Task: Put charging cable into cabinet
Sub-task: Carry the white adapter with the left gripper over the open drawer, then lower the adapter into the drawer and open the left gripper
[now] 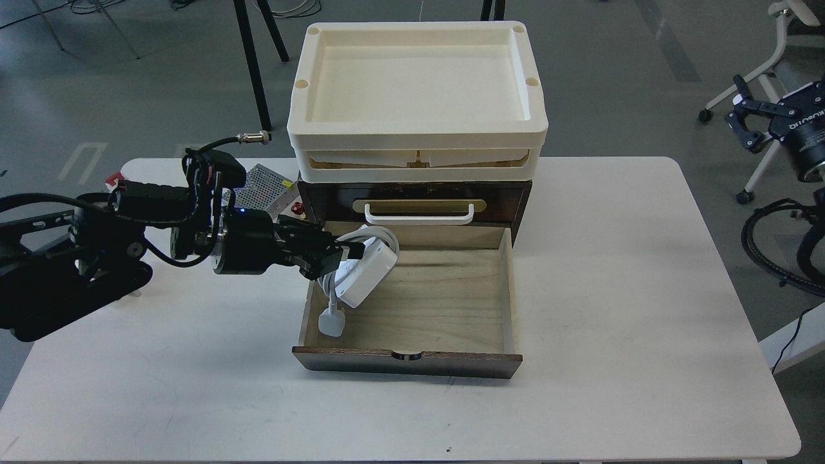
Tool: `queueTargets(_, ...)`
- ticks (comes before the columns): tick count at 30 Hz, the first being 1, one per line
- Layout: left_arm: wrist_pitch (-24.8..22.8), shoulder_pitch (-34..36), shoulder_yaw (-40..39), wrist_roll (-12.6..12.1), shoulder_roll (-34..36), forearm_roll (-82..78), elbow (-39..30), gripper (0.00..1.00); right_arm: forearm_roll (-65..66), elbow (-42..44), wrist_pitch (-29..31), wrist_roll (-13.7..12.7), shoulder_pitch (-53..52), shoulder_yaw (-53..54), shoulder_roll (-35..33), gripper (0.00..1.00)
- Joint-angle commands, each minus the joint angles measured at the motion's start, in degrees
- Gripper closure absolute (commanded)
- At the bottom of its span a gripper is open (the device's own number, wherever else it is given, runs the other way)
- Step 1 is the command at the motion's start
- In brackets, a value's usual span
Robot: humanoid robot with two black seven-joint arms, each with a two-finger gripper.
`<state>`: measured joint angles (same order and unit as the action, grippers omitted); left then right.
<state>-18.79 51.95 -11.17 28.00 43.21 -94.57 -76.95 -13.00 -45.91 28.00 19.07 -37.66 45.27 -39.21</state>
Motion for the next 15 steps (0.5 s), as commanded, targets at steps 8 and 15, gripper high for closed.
queueTargets(8, -1.68, -2.03, 0.01, 0.00, -3.30, 0.09, 3.47, 0.98, 0.00, 0.12, 0.00, 0.00, 0.30, 0.08, 0.45, 0.00)
queueTargets(15, -3.35, -1.94, -0.26, 0.00, -4.45, 0.27, 5.32, 0.68, -0.09, 0.12, 0.00, 0.00, 0.39, 0.08, 0.45, 0.00)
